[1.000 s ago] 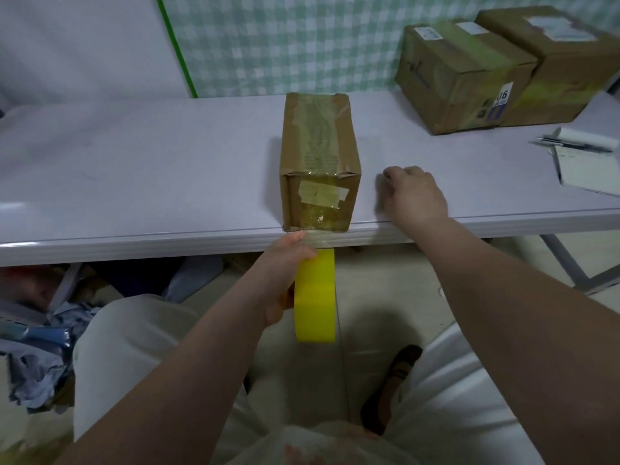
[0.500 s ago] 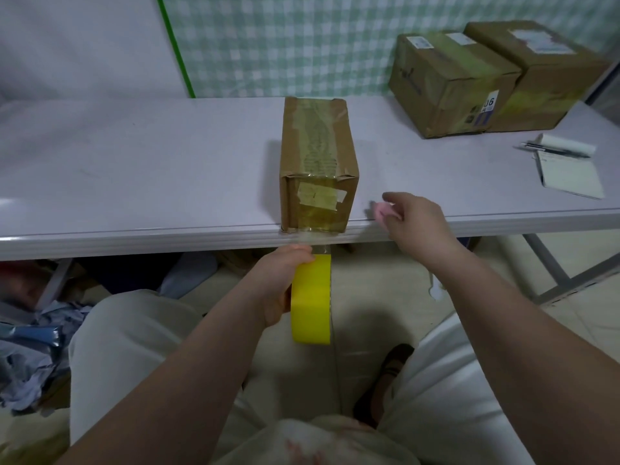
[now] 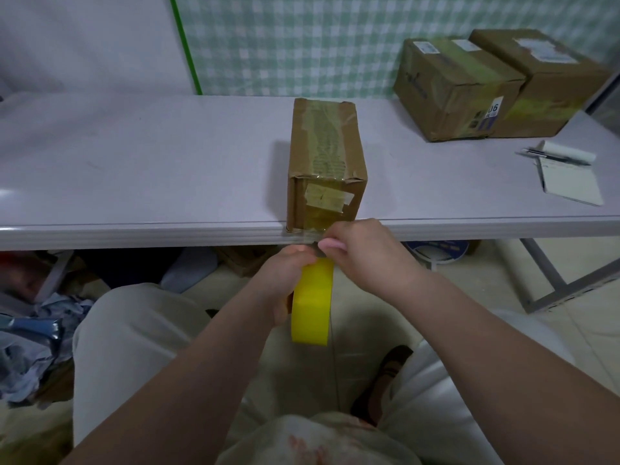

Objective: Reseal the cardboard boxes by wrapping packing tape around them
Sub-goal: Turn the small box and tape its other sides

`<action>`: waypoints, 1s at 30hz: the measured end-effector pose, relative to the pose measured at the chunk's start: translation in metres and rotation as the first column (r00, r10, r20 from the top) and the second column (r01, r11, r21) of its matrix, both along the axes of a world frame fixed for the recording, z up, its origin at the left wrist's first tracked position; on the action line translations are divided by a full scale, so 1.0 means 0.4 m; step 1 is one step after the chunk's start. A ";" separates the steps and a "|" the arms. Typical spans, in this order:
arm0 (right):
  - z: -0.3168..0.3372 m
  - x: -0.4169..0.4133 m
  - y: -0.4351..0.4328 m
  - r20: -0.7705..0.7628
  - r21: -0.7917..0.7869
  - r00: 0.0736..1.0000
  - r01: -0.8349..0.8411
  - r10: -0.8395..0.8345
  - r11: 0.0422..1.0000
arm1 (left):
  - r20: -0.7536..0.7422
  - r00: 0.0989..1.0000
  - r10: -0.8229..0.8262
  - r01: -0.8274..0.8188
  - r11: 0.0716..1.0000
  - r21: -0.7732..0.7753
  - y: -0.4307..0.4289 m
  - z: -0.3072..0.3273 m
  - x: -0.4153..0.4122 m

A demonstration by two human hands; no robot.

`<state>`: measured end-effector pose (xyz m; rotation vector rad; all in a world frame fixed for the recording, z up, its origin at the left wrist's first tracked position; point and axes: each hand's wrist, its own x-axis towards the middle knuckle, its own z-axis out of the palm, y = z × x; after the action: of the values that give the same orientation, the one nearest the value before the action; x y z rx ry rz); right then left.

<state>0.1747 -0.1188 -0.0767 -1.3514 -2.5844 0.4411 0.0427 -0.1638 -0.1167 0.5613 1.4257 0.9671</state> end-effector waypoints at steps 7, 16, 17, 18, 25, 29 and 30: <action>0.005 -0.043 0.014 0.215 0.168 0.972 -0.134 0.096 0.977 | 0.008 1.000 0.007 -0.007 1.000 0.010 0.007 -0.015 -0.004; 0.010 -0.064 0.021 0.297 0.176 0.947 -0.181 0.123 0.968 | 0.018 1.000 0.008 -0.008 1.000 0.009 0.009 -0.012 -0.010; 0.014 -0.064 0.019 0.305 0.166 0.944 -0.185 0.128 0.969 | 0.015 1.000 0.010 -0.011 1.000 0.013 0.010 -0.011 -0.011; 0.017 -0.065 0.017 0.312 0.155 0.941 -0.186 0.131 0.970 | 0.014 1.000 0.011 -0.011 1.000 0.012 0.012 -0.012 -0.013; 0.040 -0.060 0.009 0.390 0.129 0.913 -0.183 0.120 0.975 | -0.009 1.000 -0.022 0.022 1.000 -0.008 0.013 0.000 -0.023; 0.055 -0.050 0.015 0.459 0.104 0.885 -0.139 0.076 0.985 | -0.033 0.999 -0.008 0.007 1.000 -0.007 0.016 0.001 -0.038; 0.058 -0.043 0.020 0.462 0.097 0.885 -0.112 0.055 0.989 | -0.047 0.999 0.000 -0.001 1.000 -0.014 0.014 0.004 -0.043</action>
<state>0.1573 -0.1109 -0.0533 -1.4477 -2.9932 -0.0393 0.0256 -0.1584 -0.1150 0.5767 1.4731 0.9493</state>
